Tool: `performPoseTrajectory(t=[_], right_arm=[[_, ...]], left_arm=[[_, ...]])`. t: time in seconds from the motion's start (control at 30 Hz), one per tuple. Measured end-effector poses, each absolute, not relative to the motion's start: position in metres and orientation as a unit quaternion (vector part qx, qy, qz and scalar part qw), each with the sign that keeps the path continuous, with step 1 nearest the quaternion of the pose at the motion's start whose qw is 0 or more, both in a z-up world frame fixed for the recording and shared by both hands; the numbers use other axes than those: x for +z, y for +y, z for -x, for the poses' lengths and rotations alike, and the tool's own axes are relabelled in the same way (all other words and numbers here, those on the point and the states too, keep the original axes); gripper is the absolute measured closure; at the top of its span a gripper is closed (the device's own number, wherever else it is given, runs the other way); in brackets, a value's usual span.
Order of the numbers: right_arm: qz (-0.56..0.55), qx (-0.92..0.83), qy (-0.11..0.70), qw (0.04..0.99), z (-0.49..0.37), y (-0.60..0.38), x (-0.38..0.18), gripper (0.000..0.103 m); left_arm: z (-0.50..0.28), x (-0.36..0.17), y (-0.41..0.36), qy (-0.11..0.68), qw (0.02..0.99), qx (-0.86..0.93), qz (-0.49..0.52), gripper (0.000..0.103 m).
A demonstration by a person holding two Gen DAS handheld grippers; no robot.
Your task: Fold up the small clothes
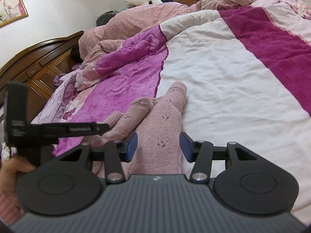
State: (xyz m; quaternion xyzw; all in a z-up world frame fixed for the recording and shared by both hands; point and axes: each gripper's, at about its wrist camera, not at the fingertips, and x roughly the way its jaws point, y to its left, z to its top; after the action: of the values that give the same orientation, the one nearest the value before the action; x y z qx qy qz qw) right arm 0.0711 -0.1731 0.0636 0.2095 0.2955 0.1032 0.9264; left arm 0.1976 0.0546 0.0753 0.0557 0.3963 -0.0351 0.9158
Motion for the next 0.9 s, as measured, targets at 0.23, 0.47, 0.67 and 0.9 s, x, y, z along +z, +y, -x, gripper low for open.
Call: performPoseTrajectory(t=[0.23,0.47,0.67,0.9], right_arm=[[-0.205,0.107,0.306,0.924,-0.072,-0.169,0.057,0.051],[-0.208,0.107,0.308,0.922,-0.073,-0.169,0.056,0.051],[-0.207,0.106,0.306,0.923,-0.072,-0.17,0.057,0.051],[-0.212,0.101,0.303,0.924,-0.068,-0.175,0.058,0.051]], left_arm=[[-0.2,0.065,0.076,0.386,0.921,0.01,-0.04,0.067],[-0.204,0.06,0.119,0.401,0.915,0.04,0.0,0.065],[-0.188,0.086,0.11,0.375,0.927,0.016,0.014,0.065],[-0.167,0.113,0.076,0.355,0.932,-0.074,0.028,0.065]])
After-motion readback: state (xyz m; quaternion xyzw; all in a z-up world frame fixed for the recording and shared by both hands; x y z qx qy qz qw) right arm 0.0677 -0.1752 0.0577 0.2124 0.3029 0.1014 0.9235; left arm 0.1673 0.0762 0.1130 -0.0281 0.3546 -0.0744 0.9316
